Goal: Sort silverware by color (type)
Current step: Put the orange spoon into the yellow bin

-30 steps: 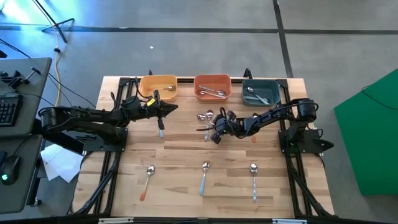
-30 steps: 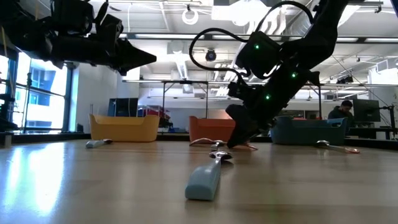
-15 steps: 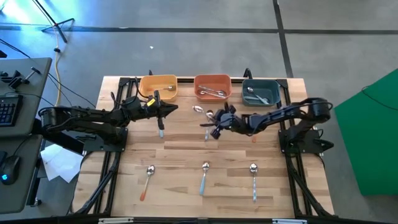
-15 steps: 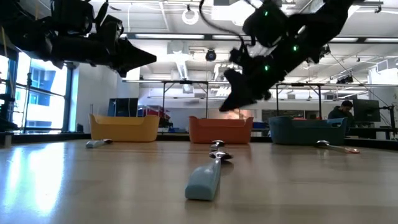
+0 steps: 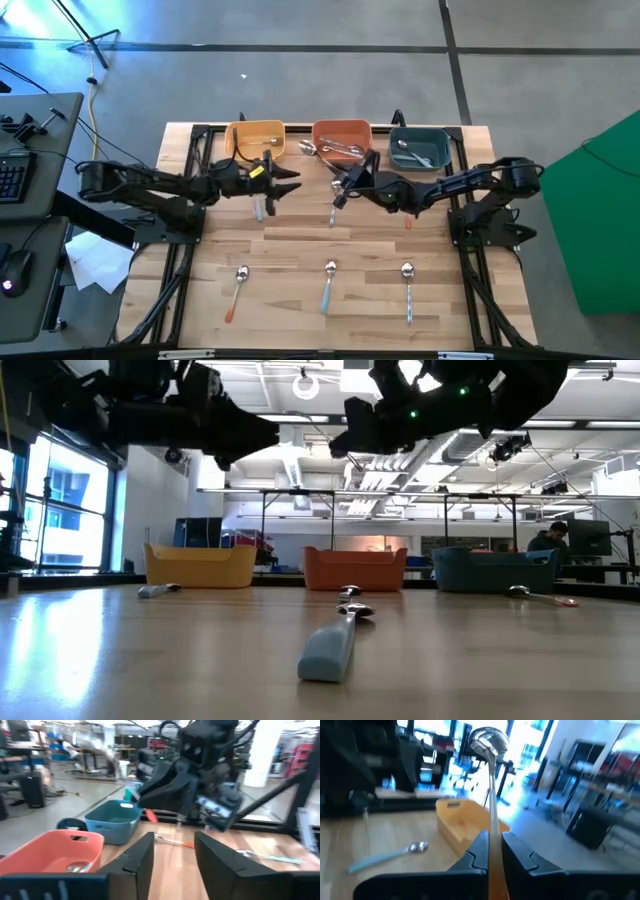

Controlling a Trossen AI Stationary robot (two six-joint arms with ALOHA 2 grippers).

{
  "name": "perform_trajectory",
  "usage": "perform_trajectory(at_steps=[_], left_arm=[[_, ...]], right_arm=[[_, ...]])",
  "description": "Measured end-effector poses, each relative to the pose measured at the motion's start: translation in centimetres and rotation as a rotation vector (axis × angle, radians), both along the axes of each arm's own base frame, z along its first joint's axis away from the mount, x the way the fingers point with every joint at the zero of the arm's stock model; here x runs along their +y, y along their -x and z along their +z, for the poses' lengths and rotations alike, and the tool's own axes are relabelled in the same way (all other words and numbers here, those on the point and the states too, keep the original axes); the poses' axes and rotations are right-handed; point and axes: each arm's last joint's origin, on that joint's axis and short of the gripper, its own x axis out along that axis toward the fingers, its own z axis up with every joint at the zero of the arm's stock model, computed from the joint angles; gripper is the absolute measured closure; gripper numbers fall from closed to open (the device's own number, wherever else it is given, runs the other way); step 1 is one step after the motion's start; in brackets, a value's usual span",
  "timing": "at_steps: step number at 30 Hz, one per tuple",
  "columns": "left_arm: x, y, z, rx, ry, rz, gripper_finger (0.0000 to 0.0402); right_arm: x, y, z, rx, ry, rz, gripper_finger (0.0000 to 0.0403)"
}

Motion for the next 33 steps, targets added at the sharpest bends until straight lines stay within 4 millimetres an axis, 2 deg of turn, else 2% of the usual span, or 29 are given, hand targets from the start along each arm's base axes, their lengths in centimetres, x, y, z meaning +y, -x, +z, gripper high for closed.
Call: perform_trajectory(at_steps=[5,13,20,25,31,33], left_arm=[[0.4,-2.4,0.7,-0.119,-0.001,0.027,0.0242],[1.2,-5.9,1.6,-0.185,0.006,0.030,0.0249],[1.6,-7.1,2.6,-0.231,0.002,0.064,0.0255],[1.9,-7.1,2.7,-0.233,0.001,0.072,0.0295],[2.6,-6.9,2.7,-0.231,-0.003,0.089,0.0386],[2.8,-6.9,2.7,-0.231,-0.006,0.087,0.0393]], right_arm=[[0.8,-0.1,0.6,-0.031,0.054,0.024,0.0387],[1.7,0.0,0.8,-0.026,0.100,0.009,0.0387],[1.8,0.0,0.9,-0.028,0.104,0.012,0.0387],[1.8,0.0,0.9,-0.032,0.103,0.012,0.0387],[1.8,0.0,0.9,-0.033,0.101,0.011,0.0387],[1.8,0.0,0.9,-0.032,0.101,0.010,0.0386]])
